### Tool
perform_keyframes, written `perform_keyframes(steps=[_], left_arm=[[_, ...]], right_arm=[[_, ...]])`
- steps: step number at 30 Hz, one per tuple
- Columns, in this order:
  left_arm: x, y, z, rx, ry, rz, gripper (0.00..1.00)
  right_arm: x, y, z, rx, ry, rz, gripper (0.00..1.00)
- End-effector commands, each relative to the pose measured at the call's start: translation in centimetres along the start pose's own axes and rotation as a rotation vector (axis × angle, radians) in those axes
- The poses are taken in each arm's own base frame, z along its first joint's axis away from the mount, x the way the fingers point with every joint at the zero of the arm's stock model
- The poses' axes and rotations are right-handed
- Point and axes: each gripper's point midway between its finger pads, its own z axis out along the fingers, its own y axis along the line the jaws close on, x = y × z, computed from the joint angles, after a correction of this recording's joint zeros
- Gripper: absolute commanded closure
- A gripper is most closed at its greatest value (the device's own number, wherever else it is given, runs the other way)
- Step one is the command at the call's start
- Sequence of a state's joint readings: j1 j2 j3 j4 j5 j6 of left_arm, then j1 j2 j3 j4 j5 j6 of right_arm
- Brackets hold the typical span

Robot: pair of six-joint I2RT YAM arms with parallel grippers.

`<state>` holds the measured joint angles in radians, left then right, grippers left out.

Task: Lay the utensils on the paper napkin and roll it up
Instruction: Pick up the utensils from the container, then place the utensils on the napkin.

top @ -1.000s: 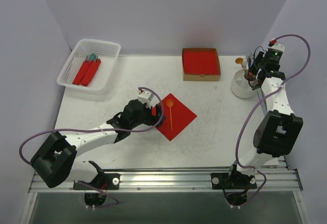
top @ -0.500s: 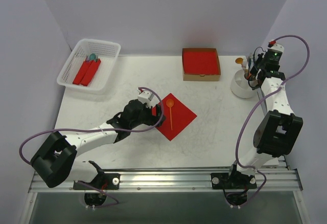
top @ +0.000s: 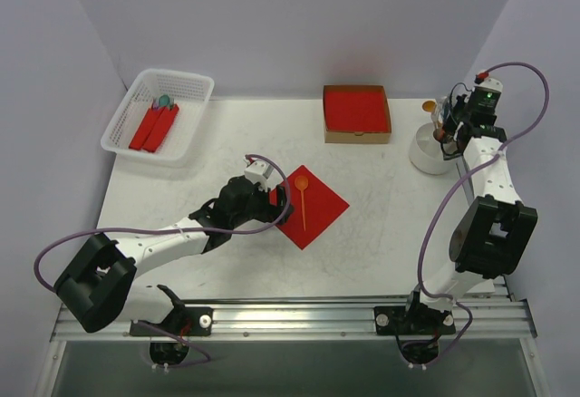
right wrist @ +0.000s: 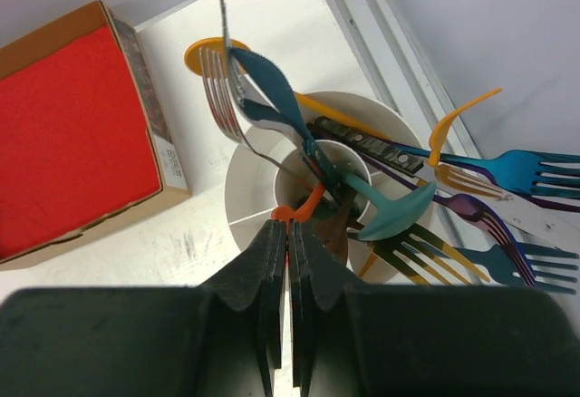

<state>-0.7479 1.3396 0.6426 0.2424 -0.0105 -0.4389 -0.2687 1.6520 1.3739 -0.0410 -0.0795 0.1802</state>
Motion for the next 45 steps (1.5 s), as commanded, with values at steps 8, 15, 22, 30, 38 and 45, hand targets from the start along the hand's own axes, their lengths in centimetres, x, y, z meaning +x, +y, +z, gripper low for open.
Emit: perform_keyframes(steps=[8,15,22,30,38,45], left_arm=[[-2.4,-1.5,-0.1,0.042,-0.052,0.019,0.06],[-2.6,-1.8,-0.2,0.05,-0.064,0.025,0.06],[-4.0,-3.8,-2.1,0.162,-0.151,0.051,0.06],[-4.8,-5.7,-3.2,0.252,-0.21,0.085,0.06],[-7.3,-7.4,-5.5,0.317,-0.378,0.14,0.06],[-7.0,-6.9,-6.4,0.297,-0.478,0.241,0.06]], right_arm=[[-5.5,1.5,-3.8,-0.103,-0.089,0.058,1.0],[-6.9,1.8,-5.5,-0.172,-0.101,0.088,1.0],[-8.4,2.9,-8.3,-0.221,-0.124,0.102,1.0],[-9.8,3.9,-12.7,-0.258,-0.171,0.139,1.0],[-9.5,8.3,-16.9,-0.48,-0.165,0.211,1.0],[-4.9,15.1,-20.3,-0.666,-0.029,0.207,1.0]])
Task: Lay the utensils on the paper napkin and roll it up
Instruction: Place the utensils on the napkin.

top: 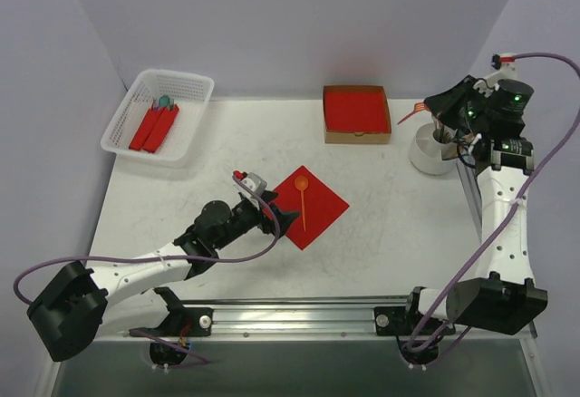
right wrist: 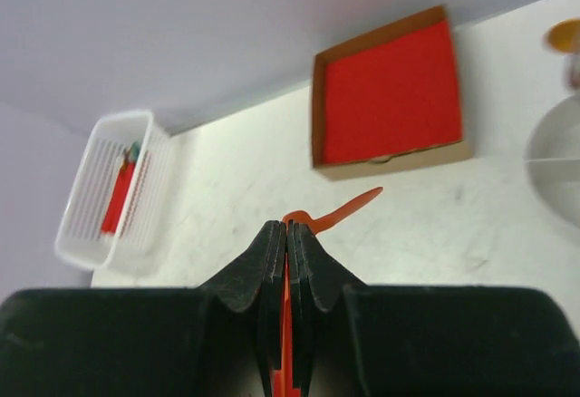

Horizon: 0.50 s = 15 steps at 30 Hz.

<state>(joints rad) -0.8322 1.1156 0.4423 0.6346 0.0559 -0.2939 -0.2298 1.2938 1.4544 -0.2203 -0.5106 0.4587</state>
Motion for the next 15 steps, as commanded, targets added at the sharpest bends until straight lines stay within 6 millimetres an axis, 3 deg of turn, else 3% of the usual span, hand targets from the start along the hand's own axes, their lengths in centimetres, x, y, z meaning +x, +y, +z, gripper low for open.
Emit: perform_keyframes(steps=[1,5,6,9,10,13,15], left_arm=[[-2.9,-0.5,-0.2,0.018,-0.118,0.101,0.06],[-2.6,-0.9,-0.6,0.048,-0.128,0.191,0.06],[-2.6,-1.1,-0.8,0.057,-0.137,0.2,0.06],[-3.0,-1.4,-1.2,0.079,-0.163,0.226,0.06],[-3.0,-1.7,-1.3,0.09,-0.165,0.231,0.06],[-2.9,-1.8,-1.5,0.099,-0.166,0.256,0.05],[-2.3,-1.8,-1.5,0.098,-0.152,0.287,0.04]], right_arm=[[3.3,5.4,-0.8,-0.151,0.082,0.033,1.0],[8.8,9.1,-1.6,-0.207,0.207,0.094,1.0],[10.6,10.8,-2.0,-0.249,0.256,0.085,1.0],[13.9,12.1,-2.8,-0.251,0.338,0.085,1.0],[15.2,13.6,-3.6,-0.293,0.365,0.072,1.0],[18.0,15.4,-5.2,-0.325,0.415,0.063,1.0],[19.0,15.6,-5.8,-0.319,0.428,0.064,1.0]])
